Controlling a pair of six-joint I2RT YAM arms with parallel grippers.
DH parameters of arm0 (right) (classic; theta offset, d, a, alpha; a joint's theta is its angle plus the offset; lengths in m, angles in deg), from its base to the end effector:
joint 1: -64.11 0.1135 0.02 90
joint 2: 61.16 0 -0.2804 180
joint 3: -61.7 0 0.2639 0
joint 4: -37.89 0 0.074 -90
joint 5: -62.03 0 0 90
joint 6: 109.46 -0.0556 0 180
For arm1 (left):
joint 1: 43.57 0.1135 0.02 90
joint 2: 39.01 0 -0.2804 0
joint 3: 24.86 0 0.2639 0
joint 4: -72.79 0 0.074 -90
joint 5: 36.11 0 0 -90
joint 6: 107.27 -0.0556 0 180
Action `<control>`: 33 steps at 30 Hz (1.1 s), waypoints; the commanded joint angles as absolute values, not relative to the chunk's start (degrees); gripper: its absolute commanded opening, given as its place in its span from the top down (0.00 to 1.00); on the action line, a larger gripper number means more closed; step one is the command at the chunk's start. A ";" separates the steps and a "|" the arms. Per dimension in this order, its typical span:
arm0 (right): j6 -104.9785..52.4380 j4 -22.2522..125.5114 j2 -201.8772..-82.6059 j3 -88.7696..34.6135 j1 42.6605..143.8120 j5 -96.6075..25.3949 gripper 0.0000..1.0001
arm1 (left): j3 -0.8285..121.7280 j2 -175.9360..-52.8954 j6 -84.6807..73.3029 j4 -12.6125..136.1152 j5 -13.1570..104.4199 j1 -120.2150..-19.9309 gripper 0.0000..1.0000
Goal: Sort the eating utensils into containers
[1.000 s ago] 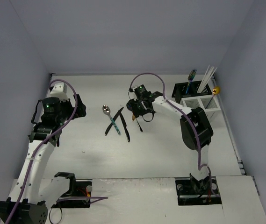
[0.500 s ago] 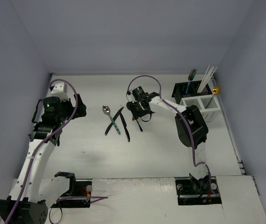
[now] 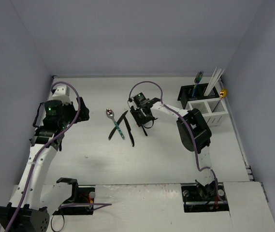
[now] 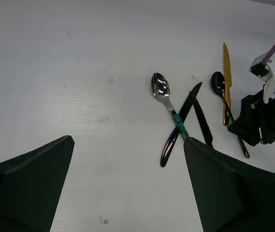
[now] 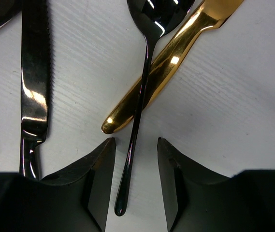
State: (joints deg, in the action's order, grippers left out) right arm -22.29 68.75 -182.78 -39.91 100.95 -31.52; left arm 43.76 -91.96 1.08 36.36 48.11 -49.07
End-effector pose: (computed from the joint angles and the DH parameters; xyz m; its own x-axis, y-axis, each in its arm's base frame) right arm 0.3955 0.3006 0.1615 -0.6511 -0.4263 -0.6279 -0.5983 0.7974 0.0791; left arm 0.2245 -0.0272 0.3627 -0.3944 -0.2767 -0.8763 0.0684 0.9421 -0.3283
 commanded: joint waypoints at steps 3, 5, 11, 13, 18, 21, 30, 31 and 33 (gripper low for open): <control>-21.53 69.75 -183.60 -42.71 101.46 -29.37 0.65 | 44.21 -92.06 1.63 39.52 47.80 -48.64 0.03; -21.48 69.77 -184.03 -43.43 101.46 -29.38 0.67 | 44.27 -92.02 1.70 39.52 47.84 -48.67 0.03; -21.12 70.10 -185.52 -44.61 101.46 -29.72 0.84 | 44.27 -92.18 1.63 39.52 48.09 -48.67 0.03; -20.92 70.14 -185.39 -44.71 101.46 -29.62 0.95 | 44.25 -92.18 1.63 39.43 48.07 -48.67 0.03; -20.44 70.42 -183.12 -46.11 101.42 -29.55 1.00 | 44.34 -92.34 1.63 39.41 48.00 -48.65 0.03; -20.42 70.63 -180.57 -47.33 101.46 -29.37 1.00 | 44.35 -92.36 1.63 39.34 48.09 -48.59 0.03; -20.25 70.31 -163.47 -48.59 98.19 -15.38 1.00 | 44.34 -92.02 1.63 39.18 48.86 -48.67 0.03; -20.54 70.09 -162.19 -48.52 96.69 -13.89 1.00 | 44.31 -91.96 1.68 39.22 49.03 -48.67 0.03; -21.62 68.56 -158.63 -47.61 92.63 -10.55 1.00 | 44.26 -91.90 1.64 39.16 49.36 -48.67 0.03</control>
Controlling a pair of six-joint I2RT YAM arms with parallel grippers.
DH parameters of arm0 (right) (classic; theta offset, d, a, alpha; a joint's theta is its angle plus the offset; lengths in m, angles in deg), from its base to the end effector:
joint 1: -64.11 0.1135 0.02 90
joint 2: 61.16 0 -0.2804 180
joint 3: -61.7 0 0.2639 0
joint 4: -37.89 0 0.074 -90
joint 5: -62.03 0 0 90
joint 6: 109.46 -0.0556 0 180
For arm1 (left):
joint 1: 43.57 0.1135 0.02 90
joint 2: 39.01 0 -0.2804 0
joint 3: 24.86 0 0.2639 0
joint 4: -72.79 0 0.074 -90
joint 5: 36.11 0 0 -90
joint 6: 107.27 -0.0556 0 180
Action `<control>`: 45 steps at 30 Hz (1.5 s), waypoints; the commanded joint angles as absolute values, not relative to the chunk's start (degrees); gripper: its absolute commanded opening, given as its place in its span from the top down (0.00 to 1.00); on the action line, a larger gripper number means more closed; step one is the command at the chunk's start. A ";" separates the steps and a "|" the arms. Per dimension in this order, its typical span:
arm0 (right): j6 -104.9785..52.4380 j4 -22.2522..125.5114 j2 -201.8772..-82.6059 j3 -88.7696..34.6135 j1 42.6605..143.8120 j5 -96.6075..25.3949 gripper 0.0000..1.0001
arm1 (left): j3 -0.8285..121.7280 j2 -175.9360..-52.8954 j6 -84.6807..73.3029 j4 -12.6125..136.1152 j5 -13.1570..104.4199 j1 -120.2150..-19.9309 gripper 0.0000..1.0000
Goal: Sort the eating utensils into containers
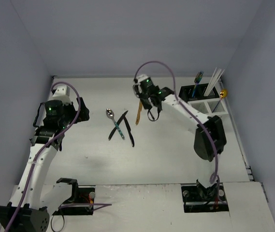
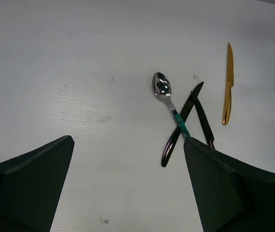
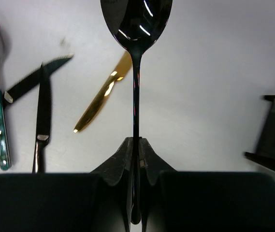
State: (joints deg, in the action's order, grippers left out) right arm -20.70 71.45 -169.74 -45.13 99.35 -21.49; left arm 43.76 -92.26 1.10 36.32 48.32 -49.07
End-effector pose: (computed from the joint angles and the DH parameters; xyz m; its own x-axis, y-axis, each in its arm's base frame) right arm 0.3945 0.2710 0.2965 -0.4827 -0.3147 -0.8173 -0.4878 0.8717 -0.0476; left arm 0.2258 -0.0272 0.3616 -0.3985 -0.2767 -0.8744 0.0631 0.9428 -0.3272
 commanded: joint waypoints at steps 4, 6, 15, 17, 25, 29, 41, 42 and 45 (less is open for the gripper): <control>-23.67 59.77 -150.67 -41.10 85.40 -3.44 1.00 | 44.37 -91.81 1.72 38.72 50.58 -48.58 0.03; -25.70 53.33 -146.34 -36.00 80.37 -1.43 1.00 | 44.53 -91.80 1.72 38.52 50.94 -48.62 0.03; -26.38 29.18 -141.31 -21.61 65.79 4.49 1.00 | 44.18 -91.30 1.87 38.80 50.51 -48.65 0.03; -25.29 25.82 -142.78 -20.44 64.73 5.32 1.00 | 44.30 -91.25 1.89 38.76 50.41 -48.67 0.03; -24.87 19.66 -149.14 -15.75 59.81 3.57 1.00 | 44.35 -91.54 1.92 38.79 50.29 -48.64 0.03; -24.55 17.53 -151.47 -13.36 59.71 3.82 1.00 | 44.53 -91.95 1.98 38.64 50.23 -48.67 0.03; -28.52 16.59 -147.82 -4.72 60.89 1.91 0.90 | 44.44 -91.66 2.34 38.90 49.74 -47.97 0.03; -28.61 16.69 -147.02 -4.01 61.17 1.86 0.84 | 44.44 -91.71 2.38 38.91 49.60 -47.97 0.03; -28.34 17.70 -143.83 -2.44 62.07 1.48 0.70 | 44.44 -91.74 2.42 38.91 49.41 -47.97 0.03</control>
State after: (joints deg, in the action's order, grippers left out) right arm -27.28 22.17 -150.87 -3.03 60.76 0.94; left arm 43.76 -92.11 1.49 35.94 50.28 -48.35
